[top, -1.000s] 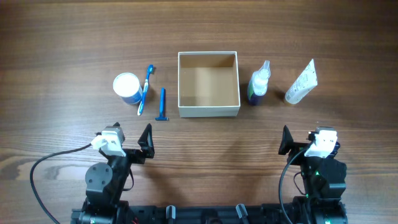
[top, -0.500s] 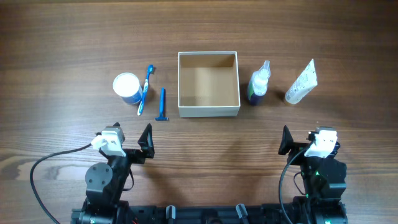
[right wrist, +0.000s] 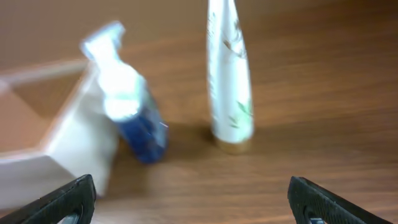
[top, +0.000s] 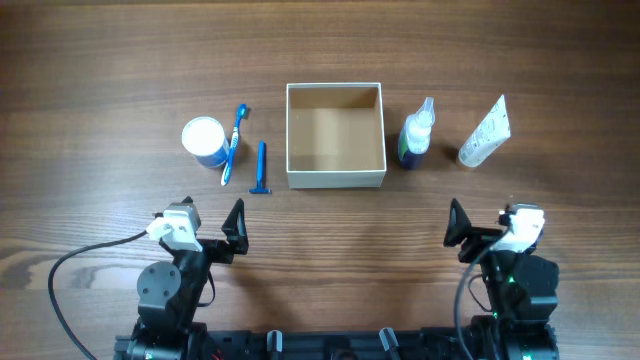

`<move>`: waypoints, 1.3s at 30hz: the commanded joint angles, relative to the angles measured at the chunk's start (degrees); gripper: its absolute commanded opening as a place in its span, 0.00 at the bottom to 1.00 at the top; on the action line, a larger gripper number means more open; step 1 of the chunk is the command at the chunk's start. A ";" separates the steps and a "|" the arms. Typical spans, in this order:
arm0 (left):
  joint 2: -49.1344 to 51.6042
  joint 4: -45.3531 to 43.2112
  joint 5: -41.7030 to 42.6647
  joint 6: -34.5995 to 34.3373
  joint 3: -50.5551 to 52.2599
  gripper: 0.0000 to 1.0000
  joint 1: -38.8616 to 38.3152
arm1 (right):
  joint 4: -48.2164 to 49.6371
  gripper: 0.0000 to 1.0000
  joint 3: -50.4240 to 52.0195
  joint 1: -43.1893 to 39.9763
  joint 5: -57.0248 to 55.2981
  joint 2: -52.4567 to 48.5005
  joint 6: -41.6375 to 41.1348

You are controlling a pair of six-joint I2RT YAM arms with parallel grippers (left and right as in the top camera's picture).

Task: Pack container
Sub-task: 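Move the right gripper toward the blue soap pump bottle, then grasp the blue soap pump bottle with the right gripper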

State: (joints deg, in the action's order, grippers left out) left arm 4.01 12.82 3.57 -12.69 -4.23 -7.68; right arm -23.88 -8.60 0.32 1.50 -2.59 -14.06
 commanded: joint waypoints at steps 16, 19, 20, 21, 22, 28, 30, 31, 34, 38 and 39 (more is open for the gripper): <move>-0.42 -0.22 0.68 0.90 0.33 1.00 0.52 | 0.00 0.99 -21.99 -0.17 17.16 -14.53 -8.98; -0.42 -0.22 0.68 0.90 0.33 1.00 0.50 | -7.69 0.99 -35.98 -0.17 14.58 -25.44 -3.34; -0.42 -0.22 0.68 0.90 0.33 1.00 0.50 | -9.55 1.00 -39.50 -0.17 13.94 -28.24 -2.47; -0.42 -0.22 0.68 0.90 0.33 1.00 0.50 | -12.09 1.00 -44.26 -0.17 13.09 -31.91 -2.25; -0.42 -0.22 0.68 0.90 0.33 1.00 0.52 | -14.78 1.00 -49.18 -0.17 12.41 -35.60 -2.21; -0.42 -0.22 0.68 0.90 0.33 1.00 0.50 | -27.47 1.00 -73.64 -0.07 12.52 -55.78 -1.22; -0.42 -0.22 0.68 0.90 0.33 1.00 0.50 | -30.16 0.99 -77.42 1.25 11.78 -60.81 0.57; -0.42 -0.22 0.68 0.90 0.33 1.00 0.50 | -31.30 1.00 -78.44 2.23 11.06 -63.04 0.85; -0.42 -0.22 0.68 0.90 0.33 1.00 0.50 | -33.42 1.00 -79.10 5.79 7.89 -68.74 0.81; -0.42 -0.22 0.68 0.90 0.33 1.00 0.52 | -36.20 1.00 -79.10 13.64 -4.28 -80.04 -0.70; -0.42 -0.22 0.68 0.90 0.33 1.00 0.50 | -36.39 1.00 -79.10 14.03 -5.90 -81.53 -1.79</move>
State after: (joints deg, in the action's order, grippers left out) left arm 4.01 12.71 3.57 -12.69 -4.16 -7.68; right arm -59.13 -87.05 10.61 7.27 -78.11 -14.66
